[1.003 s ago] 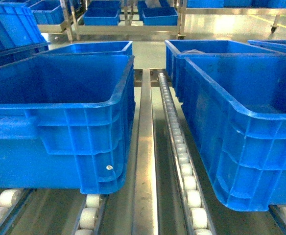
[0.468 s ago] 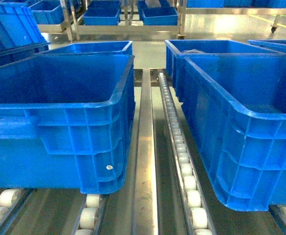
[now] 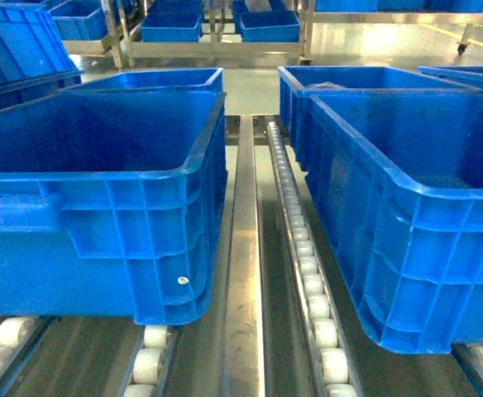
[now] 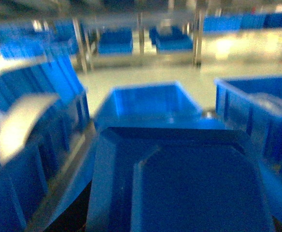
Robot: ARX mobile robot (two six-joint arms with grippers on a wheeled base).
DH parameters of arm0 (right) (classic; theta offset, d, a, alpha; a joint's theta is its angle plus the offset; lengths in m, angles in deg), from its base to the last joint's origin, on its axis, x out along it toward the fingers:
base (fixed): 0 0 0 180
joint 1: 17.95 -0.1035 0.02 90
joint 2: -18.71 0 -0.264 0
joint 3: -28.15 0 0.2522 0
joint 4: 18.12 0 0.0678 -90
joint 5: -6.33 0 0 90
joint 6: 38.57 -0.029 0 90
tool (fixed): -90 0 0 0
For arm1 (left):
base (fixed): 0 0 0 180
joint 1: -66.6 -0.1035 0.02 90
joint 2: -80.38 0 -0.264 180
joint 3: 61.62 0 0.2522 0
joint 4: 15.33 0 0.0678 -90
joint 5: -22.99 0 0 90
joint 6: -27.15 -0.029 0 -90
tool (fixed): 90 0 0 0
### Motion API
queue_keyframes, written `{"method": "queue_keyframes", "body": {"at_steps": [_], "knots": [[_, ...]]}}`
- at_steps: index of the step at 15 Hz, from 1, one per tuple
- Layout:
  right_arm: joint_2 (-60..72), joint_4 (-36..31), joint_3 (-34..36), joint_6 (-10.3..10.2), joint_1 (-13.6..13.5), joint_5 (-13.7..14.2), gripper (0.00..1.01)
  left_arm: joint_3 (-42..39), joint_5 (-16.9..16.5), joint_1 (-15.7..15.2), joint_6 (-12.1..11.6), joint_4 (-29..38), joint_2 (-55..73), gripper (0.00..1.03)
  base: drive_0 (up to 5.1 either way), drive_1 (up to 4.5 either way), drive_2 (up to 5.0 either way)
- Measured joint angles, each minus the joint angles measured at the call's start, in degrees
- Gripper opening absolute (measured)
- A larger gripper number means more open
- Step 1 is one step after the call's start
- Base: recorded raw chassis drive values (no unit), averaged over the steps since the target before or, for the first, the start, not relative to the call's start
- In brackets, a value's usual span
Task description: Sort blue parts and orange caps into right shelf containers
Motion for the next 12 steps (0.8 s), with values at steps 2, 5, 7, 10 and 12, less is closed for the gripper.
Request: {"method": "queue_keyframes", "body": {"at_steps": [2,5,7,10,12], "knots": [[10.93,-2.32,-3.63,1.07,0.37,1.60,0.49,3.21,1.79,-0.48,2.29,-0.04,10.23,0.61,0.0,0.00,0.0],[8.44,-2.60,-3.34,2.99,0.33,1.95,0.90,1.03,-2.38,-1.20,3.10,4.07,4.09,1.00,0.0,0.00,0.0],[6.64,-2.75,-0.79,5.66,0.33,4.74,0.97,-6.91,-2.64,-3.72,2.75,4.98,2.60,0.98,0.0,0.00,0.0],[2.51,-17.49,10.05,-2.12,-0.85,1.16,0.63,-13.90,-2.49,-2.64,3.74,13.86,-2.54,0.69,0.0,0.00,0.0],[-2.60,-18.51,16.46,-3.87,-0.81,1.38,0.35,-20.98,0.92,-0.17,3.89,13.70,-7.19,0.40,0.0,0.00,0.0]]}}
